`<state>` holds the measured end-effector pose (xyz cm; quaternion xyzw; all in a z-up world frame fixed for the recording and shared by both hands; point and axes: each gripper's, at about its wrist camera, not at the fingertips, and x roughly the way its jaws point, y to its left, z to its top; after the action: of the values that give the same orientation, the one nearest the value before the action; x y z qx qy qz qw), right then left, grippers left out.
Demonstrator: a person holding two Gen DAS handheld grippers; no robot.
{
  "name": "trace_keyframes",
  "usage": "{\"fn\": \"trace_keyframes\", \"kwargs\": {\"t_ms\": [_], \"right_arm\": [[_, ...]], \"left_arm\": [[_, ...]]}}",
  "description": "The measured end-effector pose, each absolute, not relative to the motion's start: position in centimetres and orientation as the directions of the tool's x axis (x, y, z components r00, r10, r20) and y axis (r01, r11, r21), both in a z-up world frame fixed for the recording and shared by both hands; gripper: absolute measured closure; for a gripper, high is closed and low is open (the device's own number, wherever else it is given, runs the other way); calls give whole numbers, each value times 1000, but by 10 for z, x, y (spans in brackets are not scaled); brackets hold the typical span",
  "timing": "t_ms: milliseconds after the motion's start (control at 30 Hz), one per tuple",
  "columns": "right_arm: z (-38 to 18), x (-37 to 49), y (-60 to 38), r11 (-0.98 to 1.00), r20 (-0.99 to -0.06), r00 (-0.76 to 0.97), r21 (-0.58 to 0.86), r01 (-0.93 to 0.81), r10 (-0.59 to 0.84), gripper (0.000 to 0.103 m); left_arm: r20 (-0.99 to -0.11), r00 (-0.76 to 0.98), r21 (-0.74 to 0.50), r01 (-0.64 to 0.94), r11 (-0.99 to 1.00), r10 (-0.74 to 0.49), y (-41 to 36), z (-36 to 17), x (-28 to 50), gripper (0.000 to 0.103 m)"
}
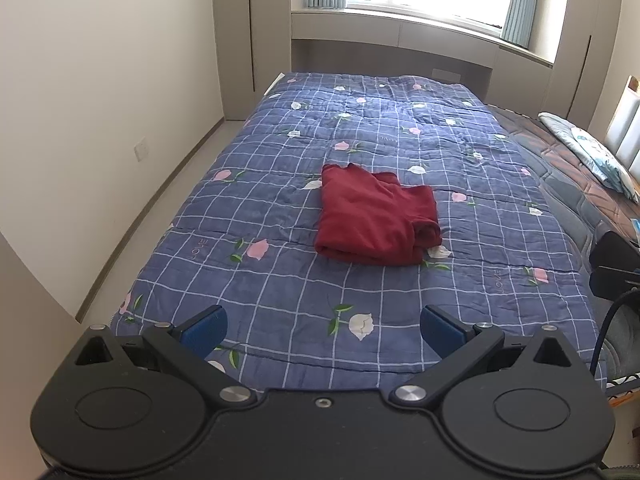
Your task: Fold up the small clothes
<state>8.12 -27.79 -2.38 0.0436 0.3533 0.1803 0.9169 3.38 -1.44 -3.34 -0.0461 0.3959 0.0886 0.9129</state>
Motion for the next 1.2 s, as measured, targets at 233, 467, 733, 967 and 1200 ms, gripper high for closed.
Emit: {"fn": "trace_keyframes", "kwargs": {"t_ms": [233, 467, 733, 967, 1200], "right_arm": [[-24, 81, -279, 931, -633, 684, 210, -299, 363, 0], [-24, 83, -280, 929, -634, 679, 222, -298, 369, 0], [-28, 86, -282, 925, -639, 670, 242, -293, 379, 0], [-29, 88, -286, 925, -641, 668, 247, -288, 378, 0], [-30, 92, -287, 924, -645, 661, 252, -289, 383, 0]], "left_arm": [[-731, 671, -13, -198, 980, 126, -16, -33, 34, 1], [-734, 667, -6, -198, 980, 130, -19, -32, 35, 1], [-732, 666, -3, -209, 978, 140, -18, -31, 36, 1], [-735, 658, 7, -235, 972, 164, -18, -31, 38, 1], [-738, 653, 12, -238, 971, 169, -21, -31, 40, 1]]}}
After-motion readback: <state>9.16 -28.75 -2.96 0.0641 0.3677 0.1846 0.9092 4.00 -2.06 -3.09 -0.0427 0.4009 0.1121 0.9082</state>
